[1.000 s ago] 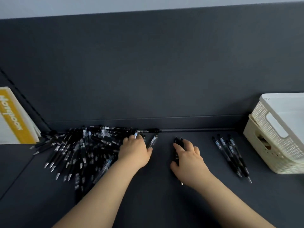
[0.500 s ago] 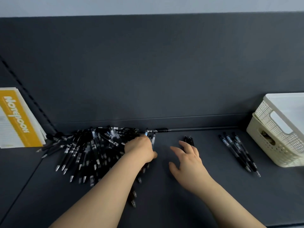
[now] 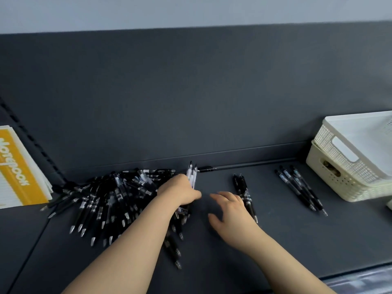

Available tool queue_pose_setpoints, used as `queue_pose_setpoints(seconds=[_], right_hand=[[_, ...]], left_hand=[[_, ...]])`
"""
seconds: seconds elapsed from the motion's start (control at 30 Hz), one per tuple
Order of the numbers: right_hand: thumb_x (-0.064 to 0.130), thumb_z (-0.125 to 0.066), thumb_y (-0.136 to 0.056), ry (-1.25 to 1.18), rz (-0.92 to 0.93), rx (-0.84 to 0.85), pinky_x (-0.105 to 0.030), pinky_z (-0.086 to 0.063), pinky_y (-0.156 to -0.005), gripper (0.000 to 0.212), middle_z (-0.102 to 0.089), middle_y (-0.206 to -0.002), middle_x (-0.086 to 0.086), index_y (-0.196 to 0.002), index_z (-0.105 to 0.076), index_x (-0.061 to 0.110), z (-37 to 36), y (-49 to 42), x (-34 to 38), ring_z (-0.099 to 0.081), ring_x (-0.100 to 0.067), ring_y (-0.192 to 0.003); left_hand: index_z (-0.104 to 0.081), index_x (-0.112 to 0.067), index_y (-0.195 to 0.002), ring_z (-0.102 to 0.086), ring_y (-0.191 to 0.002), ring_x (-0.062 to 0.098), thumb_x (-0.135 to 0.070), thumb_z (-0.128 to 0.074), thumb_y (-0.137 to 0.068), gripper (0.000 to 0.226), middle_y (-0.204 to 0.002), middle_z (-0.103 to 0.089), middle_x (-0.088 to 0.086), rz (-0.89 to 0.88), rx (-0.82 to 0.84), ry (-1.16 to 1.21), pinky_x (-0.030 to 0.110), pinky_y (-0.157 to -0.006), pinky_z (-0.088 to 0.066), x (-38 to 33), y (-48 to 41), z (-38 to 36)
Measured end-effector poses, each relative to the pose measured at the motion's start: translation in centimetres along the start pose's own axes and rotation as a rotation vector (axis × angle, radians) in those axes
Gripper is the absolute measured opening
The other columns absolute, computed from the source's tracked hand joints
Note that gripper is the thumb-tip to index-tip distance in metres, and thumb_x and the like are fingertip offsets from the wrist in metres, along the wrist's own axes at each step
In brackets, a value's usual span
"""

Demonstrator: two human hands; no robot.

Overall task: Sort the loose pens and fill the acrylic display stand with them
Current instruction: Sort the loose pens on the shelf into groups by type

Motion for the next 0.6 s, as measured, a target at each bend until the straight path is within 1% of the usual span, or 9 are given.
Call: queue_pose_setpoints(seconds=[0.1, 0.17, 0.2, 0.27, 0.33, 0.4, 0.5, 0.53, 0.6], right_hand=[[0.029, -0.048, -0.093, -0.062, 0.010, -0.034, -0.015, -0.021, -0.102, 0.054, -0.033, -0.146, 0.005, -0.144, -0.032, 0.019, 0.7, 0.2, -0.4, -0.025, -0.015, -0.136], [0.026, -0.048, -0.094, -0.173, 0.024, -0.071, -0.012, -0.023, -0.102, 0.052, -0.039, -0.144, 0.004, -0.143, -0.034, 0.017, 1.5, 0.2, -0.3, -0.033, -0.010, -0.133], [0.024, -0.048, -0.095, -0.251, 0.022, -0.089, -0.010, -0.026, -0.100, 0.050, -0.042, -0.142, 0.005, -0.142, -0.035, 0.018, 2.0, 0.2, -0.2, -0.039, -0.006, -0.129], [0.022, -0.048, -0.095, -0.415, 0.020, -0.126, -0.002, -0.031, -0.092, 0.049, -0.049, -0.134, 0.012, -0.142, -0.035, 0.021, 3.0, 0.3, 0.1, -0.049, 0.004, -0.114], [0.022, -0.049, -0.095, -0.510, 0.046, -0.145, 0.005, -0.032, -0.084, 0.050, -0.051, -0.123, 0.018, -0.142, -0.034, 0.025, 4.0, 0.5, 0.7, -0.050, 0.012, -0.103], [0.024, -0.051, -0.094, -0.515, 0.091, -0.143, 0.003, -0.035, -0.081, 0.048, -0.055, -0.114, 0.022, -0.139, -0.036, 0.032, 4.9, 1.0, 1.2, -0.054, 0.010, -0.099], [0.019, -0.053, -0.091, -0.446, 0.123, -0.134, -0.009, -0.040, -0.064, 0.031, -0.061, -0.085, 0.020, -0.117, -0.046, 0.034, 5.5, 1.5, 1.0, -0.056, 0.004, -0.075], [0.018, -0.053, -0.090, -0.416, 0.109, -0.136, -0.010, -0.039, -0.061, 0.030, -0.059, -0.082, 0.018, -0.115, -0.045, 0.031, 5.5, 1.6, 0.4, -0.055, 0.002, -0.072], [0.016, -0.052, -0.088, -0.372, 0.069, -0.134, -0.012, -0.039, -0.058, 0.035, -0.058, -0.085, 0.013, -0.121, -0.041, 0.025, 5.6, 1.8, -1.2, -0.054, 0.000, -0.073]], left_hand=[[-0.047, -0.014, -0.066, -0.041, -0.057, 0.018, -0.020, -0.061, -0.077, 0.019, -0.062, -0.043, 0.000, -0.041, -0.035, 0.457, 0.028, -0.054, -0.028, 0.4, 0.2, 1.2], [-0.044, -0.013, -0.069, -0.031, -0.057, 0.018, -0.018, -0.058, -0.085, 0.022, -0.060, -0.035, 0.002, -0.085, -0.039, 0.640, 0.029, -0.055, -0.023, 0.2, 0.8, 2.1], [-0.046, -0.012, -0.073, -0.031, -0.060, 0.018, -0.019, -0.058, -0.088, 0.020, -0.063, -0.034, 0.004, -0.110, -0.027, 0.723, 0.029, -0.057, -0.023, -0.3, 1.3, 2.4], [-0.055, -0.012, -0.079, -0.043, -0.071, 0.017, -0.017, -0.058, -0.091, 0.014, -0.075, -0.047, 0.004, -0.150, 0.030, 0.895, 0.029, -0.064, -0.033, -1.7, 2.5, 2.5], [-0.062, -0.013, -0.085, -0.055, -0.088, 0.013, -0.016, -0.059, -0.092, 0.008, -0.088, -0.060, 0.001, -0.167, 0.103, 1.047, 0.028, -0.081, -0.040, -3.3, 3.5, 2.0], [-0.064, -0.011, -0.088, -0.060, -0.089, 0.017, -0.015, -0.058, -0.092, 0.008, -0.088, -0.065, 0.004, -0.178, 0.168, 1.122, 0.032, -0.085, -0.044, -5.1, 4.5, 1.0], [-0.063, -0.013, -0.086, -0.064, -0.075, 0.015, -0.020, -0.053, -0.095, 0.015, -0.077, -0.069, 0.000, -0.157, 0.208, 1.140, 0.027, -0.066, -0.047, -7.2, 5.6, -1.2], [-0.064, -0.014, -0.088, -0.065, -0.078, 0.014, -0.024, -0.052, -0.096, 0.017, -0.079, -0.071, 0.000, -0.150, 0.219, 1.127, 0.026, -0.068, -0.047, -8.0, 5.9, -2.1], [-0.065, -0.013, -0.097, -0.065, -0.093, 0.015, -0.036, -0.050, -0.096, 0.028, -0.095, -0.072, 0.003, -0.162, 0.253, 1.056, 0.027, -0.083, -0.048, -9.8, 6.4, -4.1]])
Point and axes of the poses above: each hand's wrist, its own y-axis away from the middle knuckle, its own z-axis out of the back of the hand, x = y × z, the point moved 10 cm from there along -y, towards the middle knuckle
